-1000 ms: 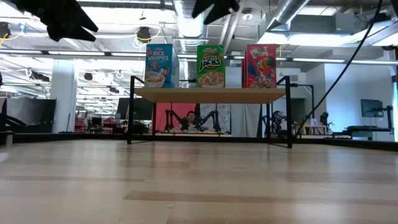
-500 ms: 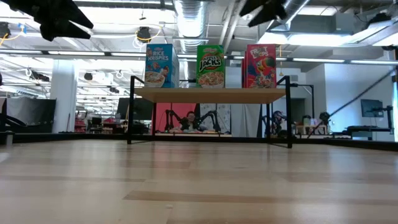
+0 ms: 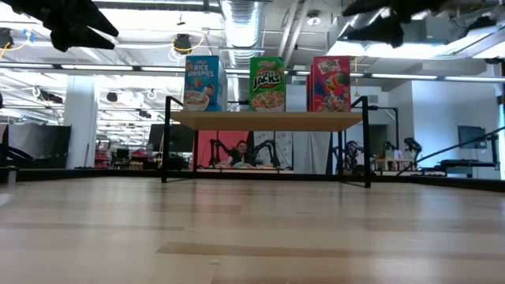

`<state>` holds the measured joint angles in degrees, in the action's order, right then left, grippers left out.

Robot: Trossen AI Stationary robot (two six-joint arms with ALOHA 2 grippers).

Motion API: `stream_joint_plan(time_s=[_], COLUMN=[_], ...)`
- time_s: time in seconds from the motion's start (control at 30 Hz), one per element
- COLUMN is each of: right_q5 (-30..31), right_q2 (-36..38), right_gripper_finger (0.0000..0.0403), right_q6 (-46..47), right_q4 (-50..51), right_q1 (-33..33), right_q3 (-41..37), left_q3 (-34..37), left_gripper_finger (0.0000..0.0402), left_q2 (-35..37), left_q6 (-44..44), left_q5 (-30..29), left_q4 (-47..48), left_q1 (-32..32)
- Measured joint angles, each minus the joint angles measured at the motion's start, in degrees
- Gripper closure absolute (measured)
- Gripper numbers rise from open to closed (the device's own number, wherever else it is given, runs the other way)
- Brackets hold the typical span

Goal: Stack cereal on shelf
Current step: Return to Home Position

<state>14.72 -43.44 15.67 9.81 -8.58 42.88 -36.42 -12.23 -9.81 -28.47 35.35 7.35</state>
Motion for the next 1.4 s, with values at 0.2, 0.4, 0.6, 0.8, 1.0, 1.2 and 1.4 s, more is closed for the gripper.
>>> stream_joint_plan(time_s=[0.2,0.4,0.6,0.8,1.0,1.2,1.4], right_q5=[-4.89,-11.35,-18.59,-20.92,-20.9,-20.9,-20.85], right_q2=[6.69,10.06,10.1,9.38,7.19,4.7,0.41], right_gripper_finger=[0.0083,0.0093,0.0131,0.0189,0.0262,0.031,0.0321], right_q6=[5.01,6.11,9.55,10.96,11.32,11.36,11.5], right_q4=[-3.2,-9.68,-17.11,-24.72,-30.76,-31.67,-33.46], right_q1=[0.79,0.77,0.77,1.14,1.1,1.11,1.11], right_q3=[-8.62,-15.7,-21.1,-25.73,-29.22,-29.24,-29.23], left_q3=[0.0,0.0,-0.02,-0.04,-0.04,4.34,13.97], left_gripper_finger=[0.0163,0.0163,0.0163,0.0163,0.0163,0.0163,0.0163], left_q2=[0.0,-0.02,-0.02,-0.02,-0.02,0.36,0.34], left_q6=[1.32,3.33,7.3,11.92,12.54,12.47,15.38], left_q5=[-0.04,0.18,4.6,10.01,12.48,13.46,16.81], left_q4=[0.4,2.05,0.19,-1.89,-3.18,-10.41,-26.31], left_q1=[0.0,0.0,0.0,-0.02,-0.02,-0.02,-0.02])
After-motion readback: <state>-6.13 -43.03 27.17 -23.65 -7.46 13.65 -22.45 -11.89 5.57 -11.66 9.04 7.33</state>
